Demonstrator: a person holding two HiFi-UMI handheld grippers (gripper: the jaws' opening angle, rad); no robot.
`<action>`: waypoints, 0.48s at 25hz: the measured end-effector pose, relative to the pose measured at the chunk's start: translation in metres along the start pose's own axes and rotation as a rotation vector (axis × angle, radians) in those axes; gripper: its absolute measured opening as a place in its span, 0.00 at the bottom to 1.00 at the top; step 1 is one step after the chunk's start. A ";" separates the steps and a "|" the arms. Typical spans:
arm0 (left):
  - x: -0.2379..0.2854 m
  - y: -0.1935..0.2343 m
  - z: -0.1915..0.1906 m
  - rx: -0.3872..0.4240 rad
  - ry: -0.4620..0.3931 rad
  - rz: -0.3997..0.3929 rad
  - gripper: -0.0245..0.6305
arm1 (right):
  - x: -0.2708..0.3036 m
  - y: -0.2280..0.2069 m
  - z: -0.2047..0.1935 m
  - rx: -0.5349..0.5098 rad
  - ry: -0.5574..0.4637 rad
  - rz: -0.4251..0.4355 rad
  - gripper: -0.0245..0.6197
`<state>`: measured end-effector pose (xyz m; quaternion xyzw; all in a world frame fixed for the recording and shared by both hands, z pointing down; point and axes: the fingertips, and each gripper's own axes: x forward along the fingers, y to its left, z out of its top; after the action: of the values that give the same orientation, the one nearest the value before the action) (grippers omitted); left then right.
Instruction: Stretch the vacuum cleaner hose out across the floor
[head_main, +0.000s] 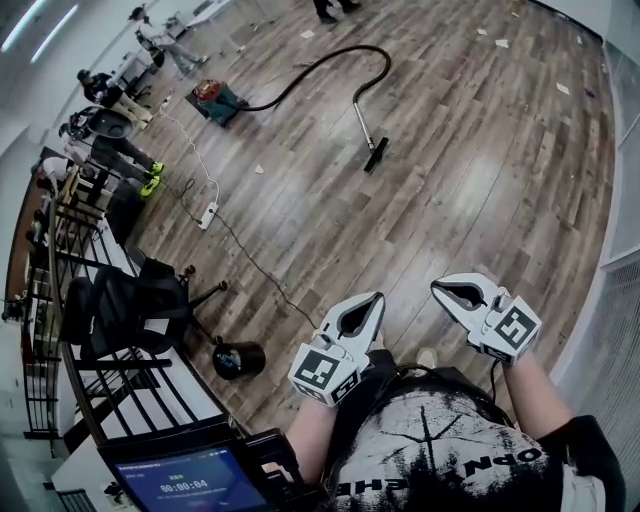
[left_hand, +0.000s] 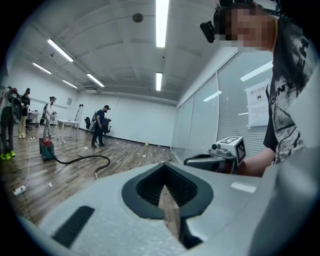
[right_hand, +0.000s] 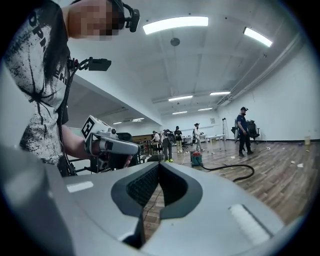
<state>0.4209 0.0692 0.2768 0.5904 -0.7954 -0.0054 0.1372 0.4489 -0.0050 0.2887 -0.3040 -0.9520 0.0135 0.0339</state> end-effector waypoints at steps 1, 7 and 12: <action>0.001 0.000 0.000 0.000 -0.002 -0.002 0.04 | 0.000 -0.001 0.000 -0.001 0.002 -0.001 0.05; 0.006 0.031 0.004 -0.001 -0.020 -0.022 0.04 | 0.024 -0.013 0.001 -0.017 0.011 -0.022 0.05; 0.011 0.094 0.021 0.002 -0.038 -0.051 0.04 | 0.083 -0.041 0.011 -0.013 0.036 -0.060 0.05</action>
<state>0.3247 0.0839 0.2748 0.6105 -0.7824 -0.0193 0.1216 0.3566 0.0096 0.2838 -0.2756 -0.9600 0.0009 0.0494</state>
